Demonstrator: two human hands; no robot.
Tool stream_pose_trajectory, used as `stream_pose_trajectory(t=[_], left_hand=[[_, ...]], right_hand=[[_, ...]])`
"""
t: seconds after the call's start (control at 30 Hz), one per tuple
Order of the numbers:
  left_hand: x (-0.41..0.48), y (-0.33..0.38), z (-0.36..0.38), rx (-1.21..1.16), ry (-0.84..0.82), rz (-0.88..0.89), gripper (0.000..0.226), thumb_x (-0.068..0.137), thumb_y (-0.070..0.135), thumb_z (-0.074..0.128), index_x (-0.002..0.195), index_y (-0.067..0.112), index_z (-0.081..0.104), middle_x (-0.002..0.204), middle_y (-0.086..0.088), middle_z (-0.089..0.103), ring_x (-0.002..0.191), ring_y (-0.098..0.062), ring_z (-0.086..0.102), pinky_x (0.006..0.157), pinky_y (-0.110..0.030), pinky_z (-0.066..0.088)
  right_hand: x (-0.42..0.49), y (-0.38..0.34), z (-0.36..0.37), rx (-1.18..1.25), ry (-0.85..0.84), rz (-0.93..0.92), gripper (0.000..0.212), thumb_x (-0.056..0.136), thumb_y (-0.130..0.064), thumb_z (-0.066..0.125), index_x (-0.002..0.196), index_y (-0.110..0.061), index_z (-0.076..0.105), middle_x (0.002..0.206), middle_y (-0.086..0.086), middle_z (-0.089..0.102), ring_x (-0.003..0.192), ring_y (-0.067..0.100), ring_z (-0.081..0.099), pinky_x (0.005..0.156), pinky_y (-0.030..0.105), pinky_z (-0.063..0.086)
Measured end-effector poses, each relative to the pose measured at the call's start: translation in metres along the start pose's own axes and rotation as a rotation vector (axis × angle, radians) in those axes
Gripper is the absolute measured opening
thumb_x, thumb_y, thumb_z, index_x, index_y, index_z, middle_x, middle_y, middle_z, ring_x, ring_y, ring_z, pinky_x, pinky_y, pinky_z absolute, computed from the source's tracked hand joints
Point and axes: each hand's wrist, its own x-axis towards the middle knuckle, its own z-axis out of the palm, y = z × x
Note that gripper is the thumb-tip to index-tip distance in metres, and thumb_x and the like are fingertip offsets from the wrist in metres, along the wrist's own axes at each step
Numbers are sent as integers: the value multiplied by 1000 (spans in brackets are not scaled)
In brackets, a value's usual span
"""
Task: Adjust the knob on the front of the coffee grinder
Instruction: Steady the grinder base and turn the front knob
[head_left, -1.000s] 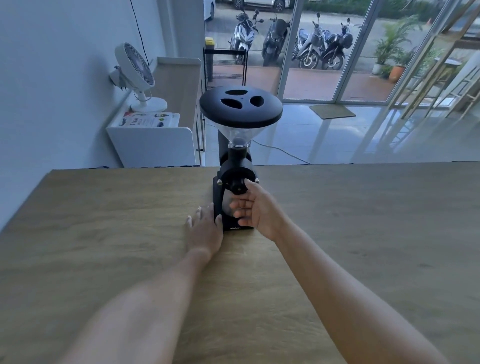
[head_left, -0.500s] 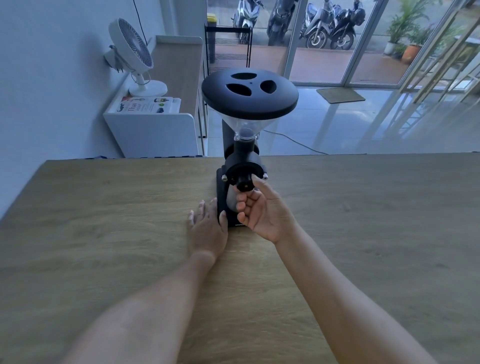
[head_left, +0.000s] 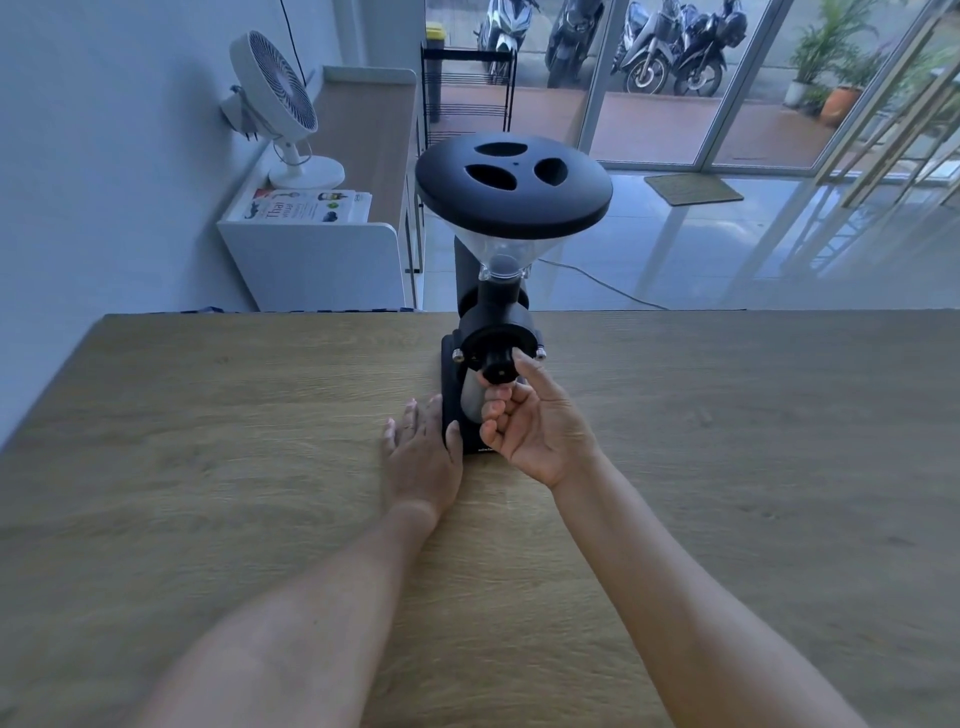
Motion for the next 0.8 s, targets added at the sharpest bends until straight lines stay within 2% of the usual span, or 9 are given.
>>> stream_pose_trajectory(t=[0.2, 0.37, 0.63, 0.8], left_hand=[[0, 0, -1, -2, 2, -2, 55, 102, 43, 15, 153, 22, 16, 159, -6, 25, 148, -13, 8, 121, -42, 2], [-1, 2, -3, -9, -7, -2, 55, 102, 42, 15, 154, 22, 14, 159, -7, 24, 148, -13, 7, 121, -41, 1], [-2, 2, -4, -19, -11, -3, 55, 102, 42, 15, 153, 22, 14, 159, -5, 24, 148, -13, 7, 121, -41, 0], [-3, 3, -6, -18, -19, -7, 55, 102, 42, 15, 154, 22, 13, 159, -5, 23, 148, -13, 6, 121, -42, 0]], right_hand=[[0, 0, 3, 12, 29, -3, 48, 77, -40, 76, 107, -5, 61, 63, -3, 55, 54, 10, 56, 53, 24, 50], [-2, -4, 3, -46, 47, -25, 57, 76, -39, 78, 116, -6, 54, 64, -3, 55, 55, 9, 56, 53, 22, 50], [-3, -3, 6, -71, 56, -44, 57, 76, -40, 78, 114, -7, 52, 61, -5, 52, 53, 7, 53, 53, 23, 50], [-4, -3, 8, -80, 92, -60, 49, 72, -38, 80, 104, -12, 54, 57, -6, 49, 49, 6, 52, 52, 23, 49]])
